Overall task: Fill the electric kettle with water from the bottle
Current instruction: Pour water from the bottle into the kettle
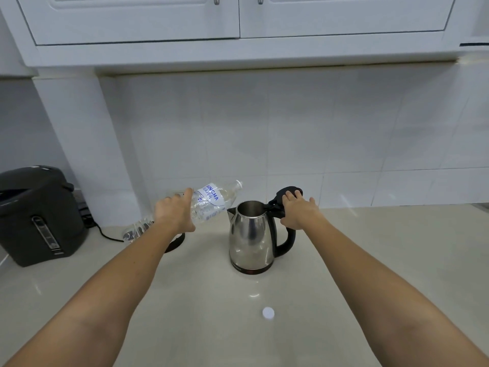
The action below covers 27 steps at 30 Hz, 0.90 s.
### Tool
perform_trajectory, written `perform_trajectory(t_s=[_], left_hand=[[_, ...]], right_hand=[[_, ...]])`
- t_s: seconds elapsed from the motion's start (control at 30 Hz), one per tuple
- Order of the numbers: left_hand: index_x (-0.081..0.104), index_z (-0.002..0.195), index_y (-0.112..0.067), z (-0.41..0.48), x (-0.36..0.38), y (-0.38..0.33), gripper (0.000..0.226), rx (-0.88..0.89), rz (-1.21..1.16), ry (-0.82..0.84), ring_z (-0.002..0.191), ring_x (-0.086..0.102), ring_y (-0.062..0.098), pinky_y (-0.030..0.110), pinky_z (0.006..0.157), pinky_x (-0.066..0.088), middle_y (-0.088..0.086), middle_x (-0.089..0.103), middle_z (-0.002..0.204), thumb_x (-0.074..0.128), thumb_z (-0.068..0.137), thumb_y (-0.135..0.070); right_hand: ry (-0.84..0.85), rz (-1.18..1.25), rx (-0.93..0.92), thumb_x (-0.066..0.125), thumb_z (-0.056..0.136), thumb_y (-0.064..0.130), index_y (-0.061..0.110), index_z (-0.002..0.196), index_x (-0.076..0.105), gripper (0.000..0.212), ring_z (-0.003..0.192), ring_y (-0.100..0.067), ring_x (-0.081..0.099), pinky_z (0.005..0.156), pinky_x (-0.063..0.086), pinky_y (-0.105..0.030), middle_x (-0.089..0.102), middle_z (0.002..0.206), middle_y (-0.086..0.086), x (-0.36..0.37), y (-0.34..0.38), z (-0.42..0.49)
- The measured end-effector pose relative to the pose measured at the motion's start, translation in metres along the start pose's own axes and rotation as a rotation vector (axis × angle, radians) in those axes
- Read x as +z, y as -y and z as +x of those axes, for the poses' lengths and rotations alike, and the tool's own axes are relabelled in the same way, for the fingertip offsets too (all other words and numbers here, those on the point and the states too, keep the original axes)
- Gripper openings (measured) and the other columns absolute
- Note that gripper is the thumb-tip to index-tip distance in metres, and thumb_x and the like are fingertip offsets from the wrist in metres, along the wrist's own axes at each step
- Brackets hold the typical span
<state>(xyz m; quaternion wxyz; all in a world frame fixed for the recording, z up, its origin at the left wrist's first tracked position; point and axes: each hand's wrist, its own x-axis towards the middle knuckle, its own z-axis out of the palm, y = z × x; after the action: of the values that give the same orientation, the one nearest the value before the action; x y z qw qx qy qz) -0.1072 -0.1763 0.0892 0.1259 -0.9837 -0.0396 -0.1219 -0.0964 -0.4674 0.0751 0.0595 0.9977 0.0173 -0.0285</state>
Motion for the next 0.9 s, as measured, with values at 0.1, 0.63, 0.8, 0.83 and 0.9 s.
perform_trajectory(t_s=[0.1, 0.63, 0.8, 0.83, 0.9], left_hand=[[0.031, 0.131, -0.02, 0.0002, -0.0006, -0.001, 0.077, 0.004, 0.006, -0.004, 0.093, 0.063, 0.024, 0.028, 0.063, 0.043, 0.001, 0.059, 0.103, 0.072, 0.068, -0.037], [0.034, 0.126, -0.019, 0.0024, -0.0066, -0.0029, 0.071, 0.042, 0.068, -0.002, 0.092, 0.064, 0.024, 0.028, 0.063, 0.041, 0.001, 0.061, 0.102, 0.073, 0.069, -0.036], [0.033, 0.126, -0.018, 0.0018, -0.0074, -0.0024, 0.071, 0.037, 0.071, -0.007, 0.088, 0.063, 0.024, 0.028, 0.061, 0.04, 0.001, 0.061, 0.1, 0.072, 0.069, -0.037], [0.033, 0.126, -0.018, 0.0019, -0.0074, -0.0021, 0.071, 0.036, 0.068, -0.009, 0.086, 0.062, 0.024, 0.027, 0.061, 0.04, 0.0, 0.061, 0.1, 0.072, 0.069, -0.036], [0.034, 0.125, -0.019, 0.0025, -0.0072, -0.0015, 0.07, 0.036, 0.066, -0.011, 0.087, 0.062, 0.024, 0.027, 0.061, 0.04, 0.0, 0.061, 0.1, 0.072, 0.069, -0.036]], right_hand=[[0.001, 0.002, -0.003, 0.047, 0.092, 0.031, 0.009, 0.153, 0.011, 0.074, 0.15, -0.025, 0.002, 0.116, 0.017, -0.053, 0.007, 0.162, -0.002, 0.0, -0.0004, -0.0001], [0.003, 0.015, -0.012, 0.046, 0.093, 0.031, 0.009, 0.153, 0.011, 0.074, 0.15, -0.025, 0.0, 0.116, 0.017, -0.053, 0.004, 0.163, -0.003, 0.0004, -0.0016, -0.0013], [0.002, 0.015, -0.011, 0.045, 0.093, 0.03, 0.009, 0.153, 0.011, 0.073, 0.15, -0.025, 0.0, 0.116, 0.017, -0.053, 0.004, 0.163, -0.003, 0.0007, -0.0014, -0.0012], [0.0, 0.015, -0.011, 0.046, 0.093, 0.03, 0.009, 0.153, 0.011, 0.073, 0.15, -0.025, 0.0, 0.116, 0.017, -0.053, 0.005, 0.163, -0.003, 0.0007, -0.0014, -0.0009], [-0.002, 0.016, -0.009, 0.046, 0.093, 0.031, 0.009, 0.153, 0.011, 0.073, 0.15, -0.025, 0.0, 0.116, 0.018, -0.053, 0.005, 0.163, -0.002, 0.0008, -0.0014, -0.0006]])
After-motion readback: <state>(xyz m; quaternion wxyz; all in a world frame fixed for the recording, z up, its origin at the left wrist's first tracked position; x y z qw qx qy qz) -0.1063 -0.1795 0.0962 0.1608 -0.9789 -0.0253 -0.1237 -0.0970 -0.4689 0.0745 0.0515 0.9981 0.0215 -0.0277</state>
